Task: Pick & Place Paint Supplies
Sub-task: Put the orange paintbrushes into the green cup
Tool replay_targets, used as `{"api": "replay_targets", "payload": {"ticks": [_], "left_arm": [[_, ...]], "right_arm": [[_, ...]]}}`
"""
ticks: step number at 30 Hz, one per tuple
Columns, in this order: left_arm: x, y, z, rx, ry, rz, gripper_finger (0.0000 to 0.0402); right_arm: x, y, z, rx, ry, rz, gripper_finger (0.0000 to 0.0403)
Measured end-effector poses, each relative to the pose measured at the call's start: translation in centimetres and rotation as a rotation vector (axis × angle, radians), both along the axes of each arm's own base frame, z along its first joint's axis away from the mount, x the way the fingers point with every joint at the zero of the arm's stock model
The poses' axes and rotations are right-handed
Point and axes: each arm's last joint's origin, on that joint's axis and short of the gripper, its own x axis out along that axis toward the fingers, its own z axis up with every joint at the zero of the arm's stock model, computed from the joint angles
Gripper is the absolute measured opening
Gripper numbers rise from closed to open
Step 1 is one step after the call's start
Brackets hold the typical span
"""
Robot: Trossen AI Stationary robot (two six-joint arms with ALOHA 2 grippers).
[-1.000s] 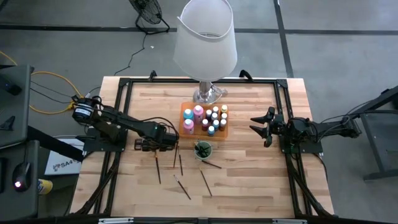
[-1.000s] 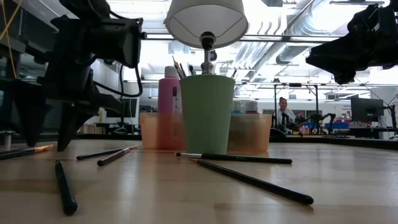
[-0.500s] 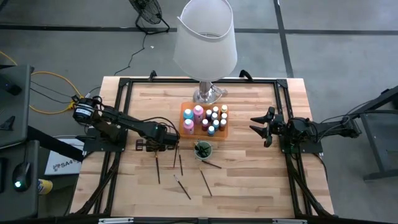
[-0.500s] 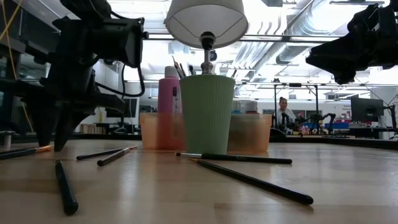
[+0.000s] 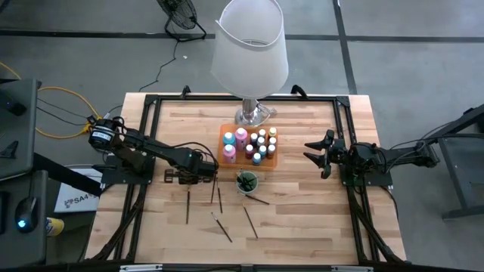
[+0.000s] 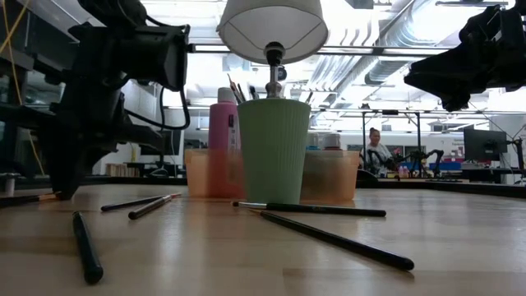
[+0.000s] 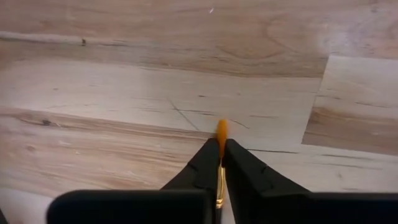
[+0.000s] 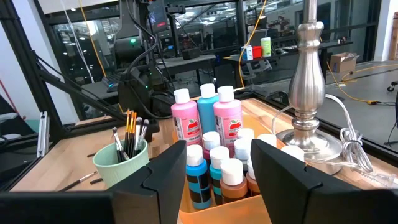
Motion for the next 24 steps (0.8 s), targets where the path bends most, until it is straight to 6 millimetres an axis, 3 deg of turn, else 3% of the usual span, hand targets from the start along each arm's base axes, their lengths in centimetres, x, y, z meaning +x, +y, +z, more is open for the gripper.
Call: {"api": "replay_targets", "payload": {"ticks": [9,13,24], "left_arm": [[0.1,-0.1,0.0,-0.004,-0.042,-0.192,0.0005],[0.6,-0.3,0.7,0.027,-0.161,-0.296,0.0003],[-0.9,-3.2,8.4,0.335,-0.688,-0.506,0.0001]], "right_arm": [[0.0,0.0,0.0,0.0,0.0,0.0,0.0174],[0.0,0.0,0.0,0.0,0.0,0.0,0.0174],[0.0,0.0,0.0,0.0,0.0,0.0,0.0174]]}}
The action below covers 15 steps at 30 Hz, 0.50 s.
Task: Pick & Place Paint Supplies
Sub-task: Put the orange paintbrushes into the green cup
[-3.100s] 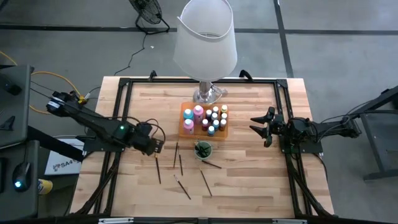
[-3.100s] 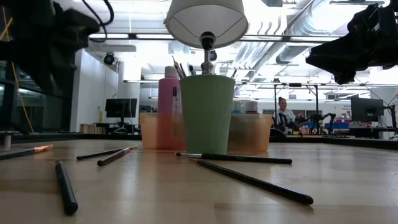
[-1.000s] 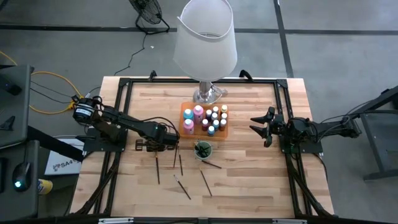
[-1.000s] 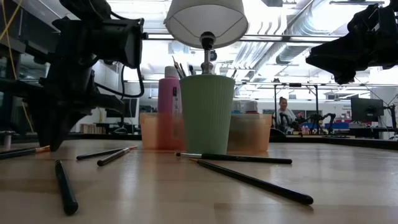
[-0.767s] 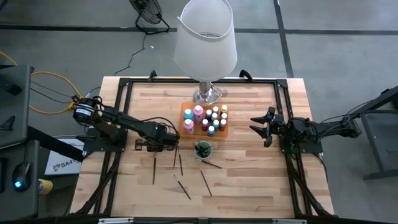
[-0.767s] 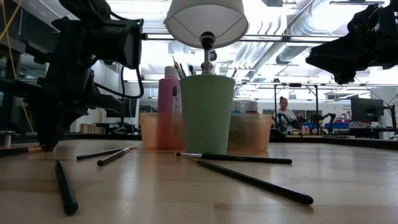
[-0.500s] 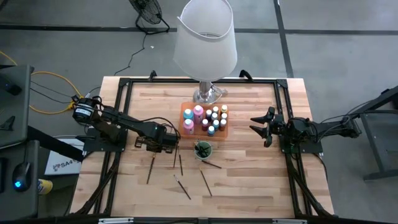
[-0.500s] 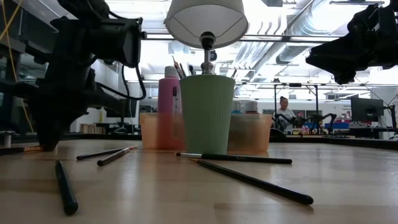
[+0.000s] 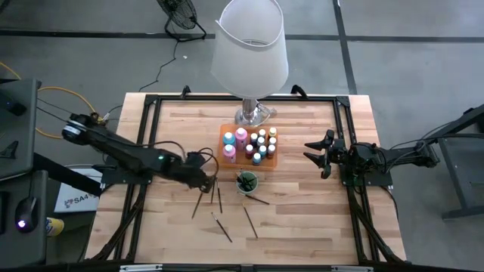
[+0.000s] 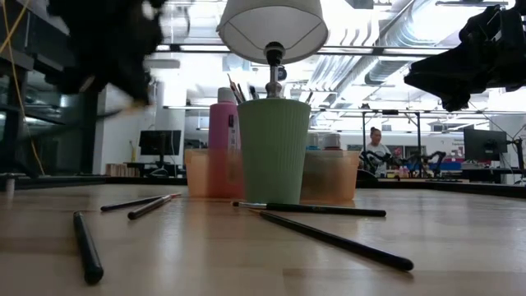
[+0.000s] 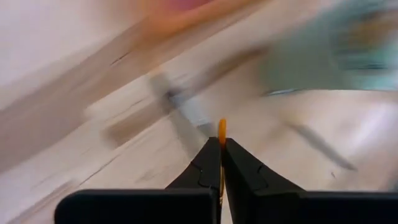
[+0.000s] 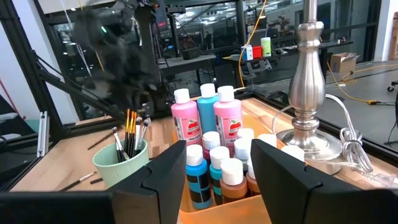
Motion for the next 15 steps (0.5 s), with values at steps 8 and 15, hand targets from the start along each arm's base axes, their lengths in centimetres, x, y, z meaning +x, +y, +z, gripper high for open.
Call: {"api": "replay_targets", "payload": {"ticks": [8,15], "left_arm": [[0.0,-1.7,5.6,0.21,-0.489,-0.223,0.0],[1.3,-1.3,8.3,0.461,-0.739,-0.291,0.0]], "right_arm": [[0.0,0.0,0.0,0.0,0.0,0.0,0.0174],[0.0,0.0,0.0,0.0,-0.001,0.0,0.0174]]}}
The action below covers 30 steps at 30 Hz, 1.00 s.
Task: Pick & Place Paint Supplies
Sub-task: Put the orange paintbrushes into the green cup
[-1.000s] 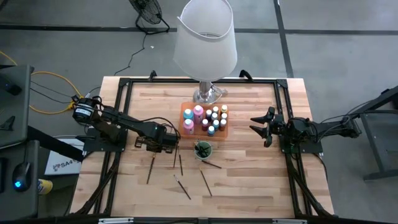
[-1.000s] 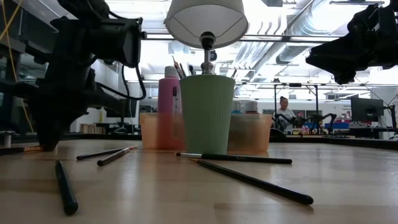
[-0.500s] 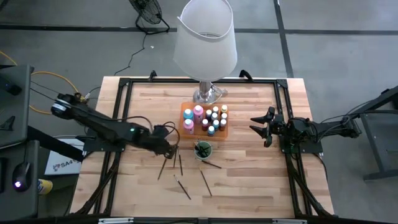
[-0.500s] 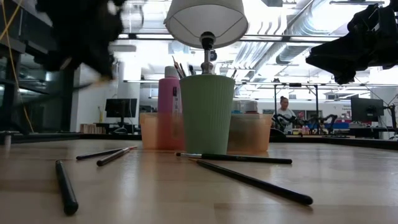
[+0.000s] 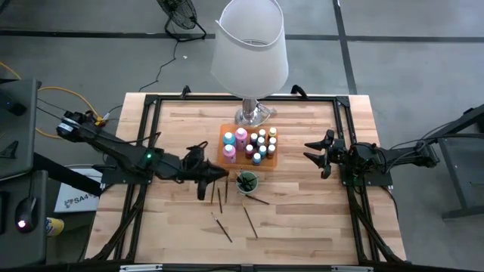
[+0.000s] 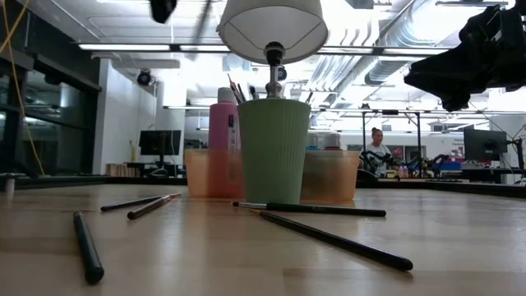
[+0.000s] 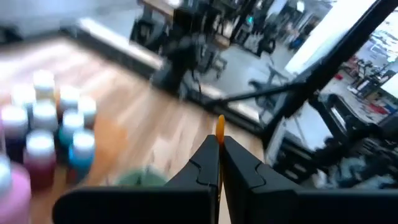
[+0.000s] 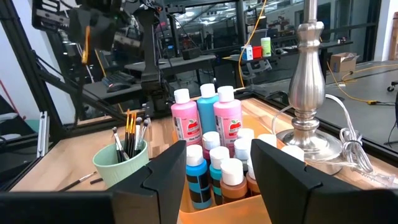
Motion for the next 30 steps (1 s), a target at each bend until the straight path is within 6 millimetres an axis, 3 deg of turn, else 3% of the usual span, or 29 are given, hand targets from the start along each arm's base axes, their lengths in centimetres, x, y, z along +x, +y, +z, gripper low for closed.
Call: {"api": "replay_targets", "payload": {"ticks": [12,19,30], "left_arm": [[2.2,2.3,0.1,0.309,-0.064,0.008,0.0],[4.2,1.5,-0.6,0.434,-0.178,-0.124,0.0],[6.0,1.0,-3.1,0.567,-0.108,-0.179,0.0001]], "right_arm": [[0.0,0.0,0.0,0.0,0.0,0.0,0.0174],[0.0,0.0,0.0,0.0,0.0,0.0,0.0174],[0.0,0.0,0.0,0.0,0.0,0.0,0.0174]]}}
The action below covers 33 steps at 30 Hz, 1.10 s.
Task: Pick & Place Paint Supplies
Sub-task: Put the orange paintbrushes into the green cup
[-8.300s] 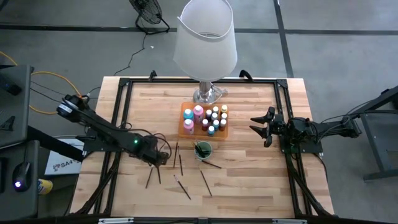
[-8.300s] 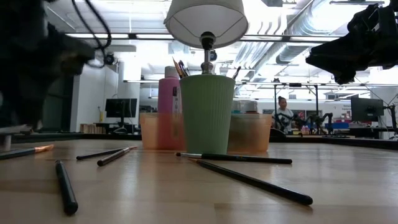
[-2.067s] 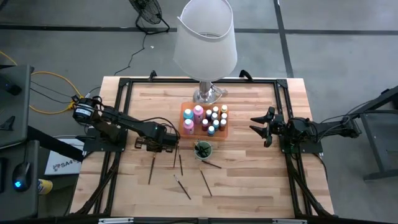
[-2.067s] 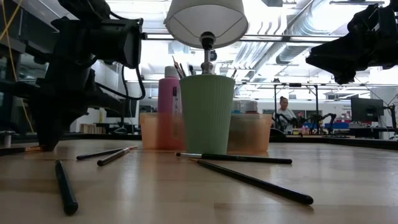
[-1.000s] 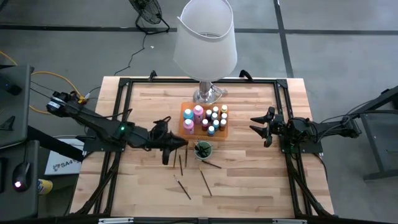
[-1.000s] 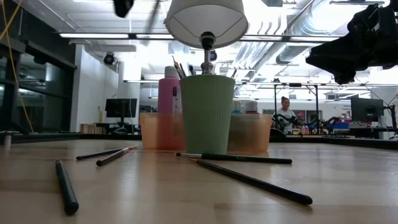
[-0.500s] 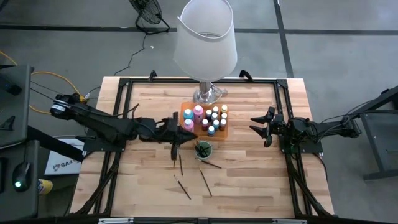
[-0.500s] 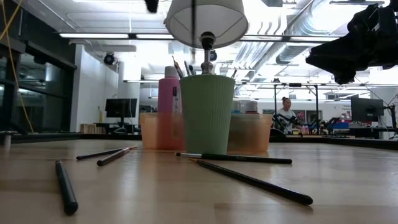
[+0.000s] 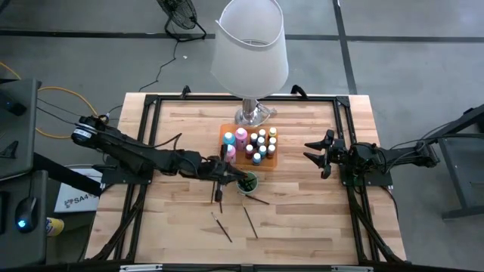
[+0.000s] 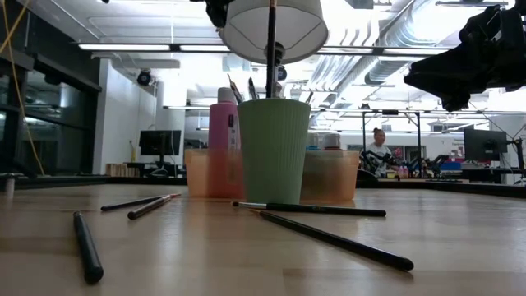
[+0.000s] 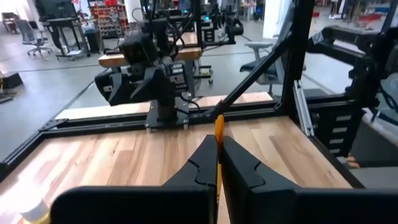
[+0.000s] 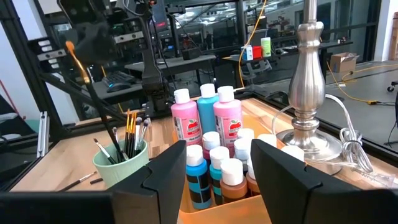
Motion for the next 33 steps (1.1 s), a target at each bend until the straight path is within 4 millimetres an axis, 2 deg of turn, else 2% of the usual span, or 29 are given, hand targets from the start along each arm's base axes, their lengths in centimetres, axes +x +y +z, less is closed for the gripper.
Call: {"api": "replay_targets", "payload": {"ticks": [6,16,33], "left_arm": [[0.5,-0.1,-1.0,0.01,0.039,0.0,0.0019],[1.3,-0.3,-3.0,0.034,0.132,0.001,0.0023],[1.4,0.3,-3.1,0.066,0.14,0.034,0.0024]], "right_arm": [[0.0,0.0,0.0,0.0,0.0,0.0,0.0174],[0.0,0.0,0.0,0.0,0.0,0.0,0.0174],[0.0,0.0,0.0,0.0,0.001,0.0,0.0174]]}}
